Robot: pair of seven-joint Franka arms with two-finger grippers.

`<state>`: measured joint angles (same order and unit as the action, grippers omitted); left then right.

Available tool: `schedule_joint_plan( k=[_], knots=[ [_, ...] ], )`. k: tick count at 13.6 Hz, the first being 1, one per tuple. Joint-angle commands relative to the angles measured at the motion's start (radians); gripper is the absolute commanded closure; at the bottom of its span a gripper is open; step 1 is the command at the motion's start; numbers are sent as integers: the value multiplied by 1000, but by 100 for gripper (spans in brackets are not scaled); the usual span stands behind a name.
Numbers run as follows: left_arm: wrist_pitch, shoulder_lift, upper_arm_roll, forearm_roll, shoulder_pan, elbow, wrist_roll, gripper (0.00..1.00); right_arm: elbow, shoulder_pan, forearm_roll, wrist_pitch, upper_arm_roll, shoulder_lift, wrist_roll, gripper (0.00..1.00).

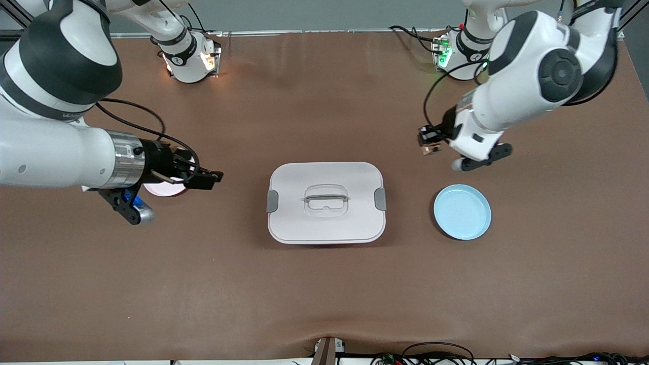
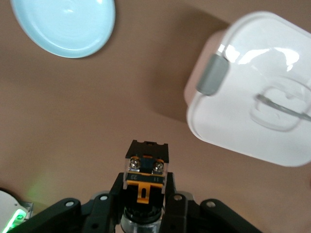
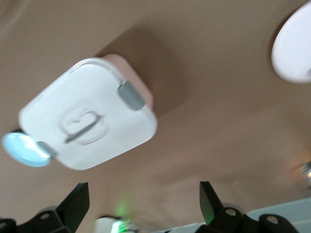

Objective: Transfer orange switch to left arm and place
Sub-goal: 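Open the right gripper and pull both grippers apart, then carry the switch with the left gripper over the light-blue plate while the right gripper retracts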

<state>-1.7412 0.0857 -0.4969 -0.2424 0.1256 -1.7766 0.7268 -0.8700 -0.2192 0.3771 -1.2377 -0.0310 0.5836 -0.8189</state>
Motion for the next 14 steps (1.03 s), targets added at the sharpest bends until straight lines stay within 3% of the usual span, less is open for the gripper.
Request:
schedule_joint_plan(
  k=[1,5,9,14],
  knots=[
    [6,-125,-5,12,93,-90,19,100,-4,15,-162,61,-7,-25,270,0],
    [0,-159,-3,23,201,-116,158,100,-9,63,-383,78,-9,-80,672,0],
    [-99,-161,-6,83,273,-187,349,100,-32,174,-382,92,-10,-117,828,0],
    [-422,-167,-8,83,282,-387,606,100,-180,231,-382,41,-9,-232,825,0]
  ],
)
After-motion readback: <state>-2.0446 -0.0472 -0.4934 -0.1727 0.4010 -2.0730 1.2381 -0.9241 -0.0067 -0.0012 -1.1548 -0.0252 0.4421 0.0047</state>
